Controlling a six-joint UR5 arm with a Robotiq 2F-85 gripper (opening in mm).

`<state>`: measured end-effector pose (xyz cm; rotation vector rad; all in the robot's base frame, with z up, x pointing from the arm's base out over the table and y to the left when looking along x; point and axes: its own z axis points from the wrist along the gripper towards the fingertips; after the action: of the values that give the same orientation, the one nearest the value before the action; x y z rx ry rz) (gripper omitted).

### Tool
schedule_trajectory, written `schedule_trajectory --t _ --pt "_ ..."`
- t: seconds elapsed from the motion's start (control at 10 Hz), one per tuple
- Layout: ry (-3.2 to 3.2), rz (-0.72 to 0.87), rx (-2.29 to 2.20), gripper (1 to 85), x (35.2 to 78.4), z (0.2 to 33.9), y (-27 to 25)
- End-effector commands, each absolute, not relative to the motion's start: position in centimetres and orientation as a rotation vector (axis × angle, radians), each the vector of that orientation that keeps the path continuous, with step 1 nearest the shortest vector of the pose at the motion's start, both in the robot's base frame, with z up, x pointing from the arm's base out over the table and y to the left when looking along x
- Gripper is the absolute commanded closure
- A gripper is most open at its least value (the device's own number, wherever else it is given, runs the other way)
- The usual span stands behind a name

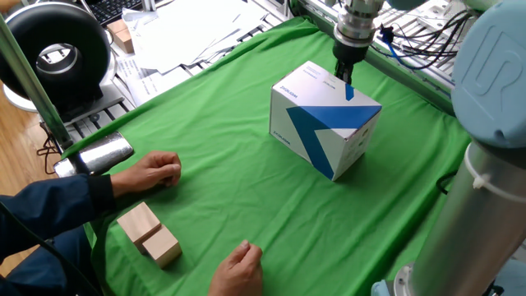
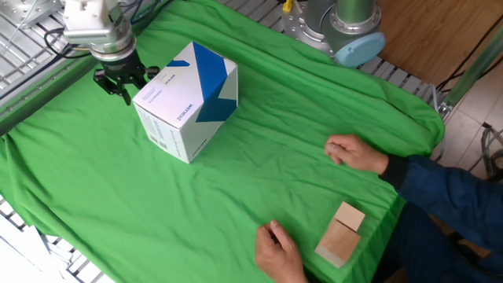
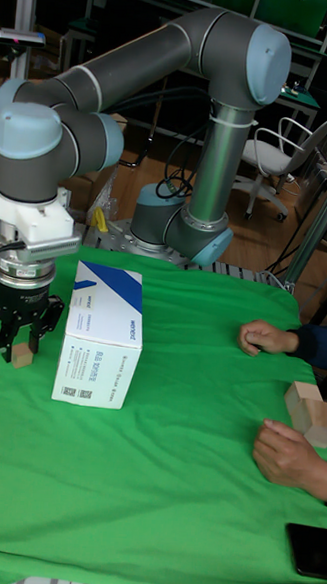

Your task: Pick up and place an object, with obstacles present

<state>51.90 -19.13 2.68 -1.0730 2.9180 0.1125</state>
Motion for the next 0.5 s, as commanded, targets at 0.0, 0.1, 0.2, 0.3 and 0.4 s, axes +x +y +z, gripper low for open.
schedule_trajectory --t 0.0,0.1,0.2,0.3,0.4 --pt "2.933 0.160 -1.044 39.7 50.66 1.85 -19.07" --pt "2.938 0.162 -1.044 39.0 50.47 2.01 -19.03" --pt "2.940 0.166 -1.042 38.7 50.40 2.13 -18.96" --pt "2.938 0.164 -1.038 38.7 50.49 2.14 -18.86" --pt "2.937 0.153 -1.040 38.7 50.60 2.03 -18.97"
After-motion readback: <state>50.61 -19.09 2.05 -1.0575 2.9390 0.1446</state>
